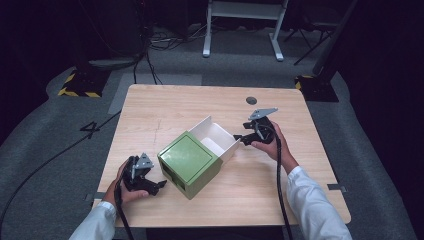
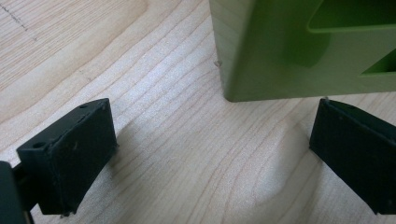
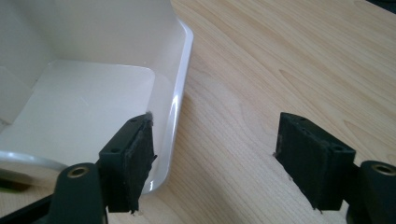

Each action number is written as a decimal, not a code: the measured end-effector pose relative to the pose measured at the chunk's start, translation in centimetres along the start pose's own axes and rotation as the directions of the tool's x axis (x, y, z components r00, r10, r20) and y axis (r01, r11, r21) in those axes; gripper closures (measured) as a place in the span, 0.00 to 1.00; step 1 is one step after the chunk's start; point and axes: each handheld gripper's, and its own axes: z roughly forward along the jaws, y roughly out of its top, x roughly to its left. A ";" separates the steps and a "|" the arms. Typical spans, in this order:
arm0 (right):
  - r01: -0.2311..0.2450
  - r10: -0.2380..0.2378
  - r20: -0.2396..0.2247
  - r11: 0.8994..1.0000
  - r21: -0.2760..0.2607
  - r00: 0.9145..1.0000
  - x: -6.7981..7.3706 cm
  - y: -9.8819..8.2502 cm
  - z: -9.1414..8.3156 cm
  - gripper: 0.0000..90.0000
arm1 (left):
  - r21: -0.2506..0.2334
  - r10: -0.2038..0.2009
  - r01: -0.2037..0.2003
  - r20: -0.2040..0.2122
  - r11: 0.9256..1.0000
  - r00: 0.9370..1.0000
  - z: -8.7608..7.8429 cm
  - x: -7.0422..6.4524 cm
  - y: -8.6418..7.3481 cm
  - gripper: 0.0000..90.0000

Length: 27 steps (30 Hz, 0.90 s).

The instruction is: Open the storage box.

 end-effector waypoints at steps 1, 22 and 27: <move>0.005 -0.005 0.006 1.000 0.002 1.000 0.0 0.0 -0.1 0.31 | -0.001 -0.002 0.002 0.003 1.000 1.000 0.0 0.0 0.0 0.01; 0.084 -0.084 0.079 0.996 0.002 0.993 1.0 0.0 -4.1 0.24 | -0.001 -0.009 0.009 -0.001 1.000 1.000 -0.3 -0.1 -0.4 0.01; 0.101 -0.102 0.081 0.995 0.008 0.992 1.5 -0.1 -5.1 0.23 | -0.001 -0.009 0.009 -0.001 1.000 1.000 -0.3 -0.1 -0.4 0.01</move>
